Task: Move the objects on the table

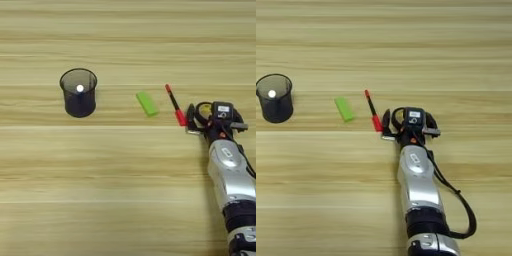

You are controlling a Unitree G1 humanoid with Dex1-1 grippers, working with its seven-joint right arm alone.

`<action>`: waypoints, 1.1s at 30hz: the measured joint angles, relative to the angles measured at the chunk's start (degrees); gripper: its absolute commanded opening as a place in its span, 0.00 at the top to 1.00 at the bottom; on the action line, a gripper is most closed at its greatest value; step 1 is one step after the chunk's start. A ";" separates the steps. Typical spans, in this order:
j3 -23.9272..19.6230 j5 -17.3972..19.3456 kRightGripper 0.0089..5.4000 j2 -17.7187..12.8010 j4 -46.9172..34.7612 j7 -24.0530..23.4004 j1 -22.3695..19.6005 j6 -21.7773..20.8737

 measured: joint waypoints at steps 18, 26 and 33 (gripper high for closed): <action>-0.39 0.74 0.02 -0.02 0.63 0.46 -1.77 3.72; -1.58 3.97 0.19 -0.40 0.75 3.45 -3.35 8.57; -1.63 4.79 0.25 -0.42 -0.23 3.94 -3.44 10.64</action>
